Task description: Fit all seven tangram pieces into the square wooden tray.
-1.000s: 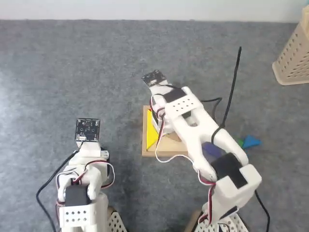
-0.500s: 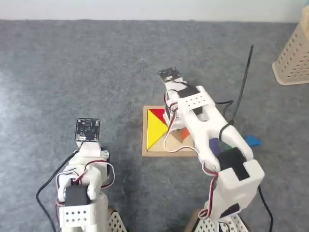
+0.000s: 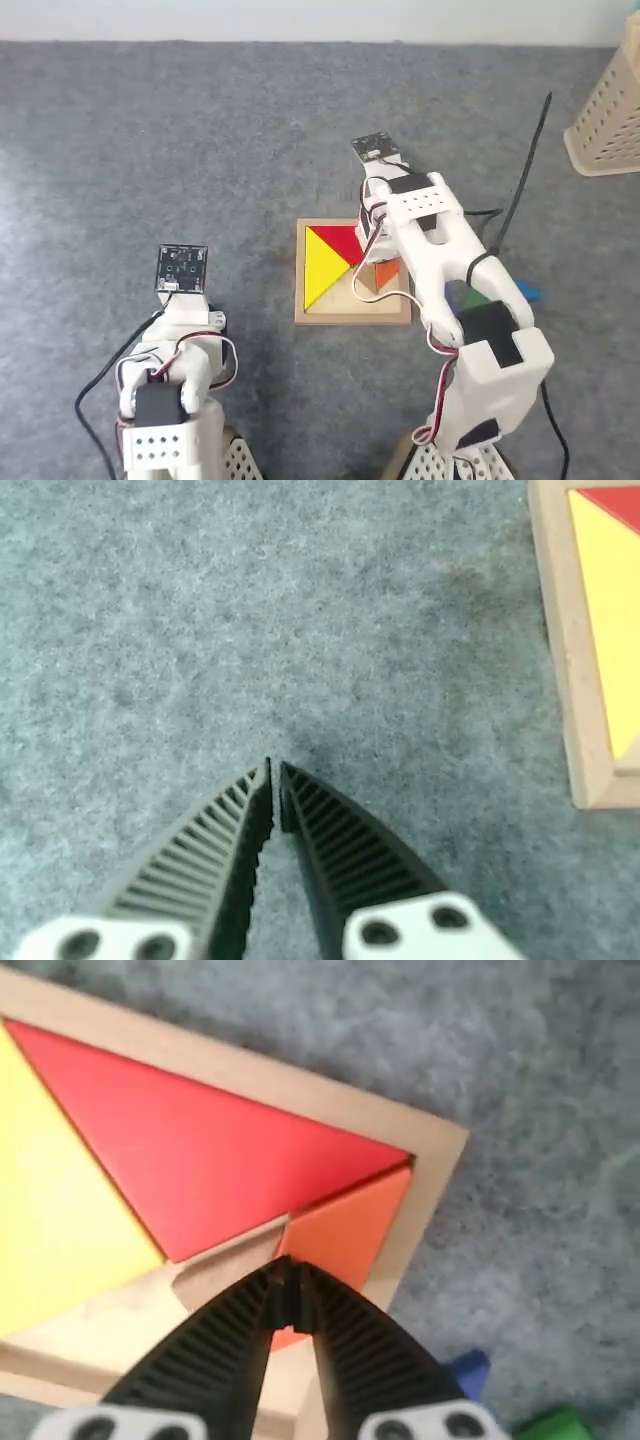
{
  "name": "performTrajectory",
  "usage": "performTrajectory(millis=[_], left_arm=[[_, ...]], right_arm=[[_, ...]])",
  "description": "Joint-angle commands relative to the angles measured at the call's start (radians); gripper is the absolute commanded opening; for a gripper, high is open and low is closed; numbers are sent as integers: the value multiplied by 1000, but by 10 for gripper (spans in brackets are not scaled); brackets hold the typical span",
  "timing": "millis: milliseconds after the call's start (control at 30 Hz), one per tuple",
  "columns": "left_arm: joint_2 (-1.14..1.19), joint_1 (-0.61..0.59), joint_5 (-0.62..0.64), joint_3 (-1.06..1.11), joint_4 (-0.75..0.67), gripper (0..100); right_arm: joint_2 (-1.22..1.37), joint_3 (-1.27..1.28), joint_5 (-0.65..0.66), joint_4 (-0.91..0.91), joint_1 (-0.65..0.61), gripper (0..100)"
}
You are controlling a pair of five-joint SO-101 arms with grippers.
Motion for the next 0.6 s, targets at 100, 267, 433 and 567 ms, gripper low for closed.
performTrajectory(millis=[100,267,433,567], left_arm=[[-17,5,8,-12,5,12],[-17,5,8,-12,5,12],[-17,5,8,-12,5,12],[-17,5,8,-12,5,12]], right_arm=[[-105,-51,15,18,-7,7],[-219,81,18,-56,-59,7],[-274,190,43,-127,-107,7],[-199,175,48,-131,-101,7]])
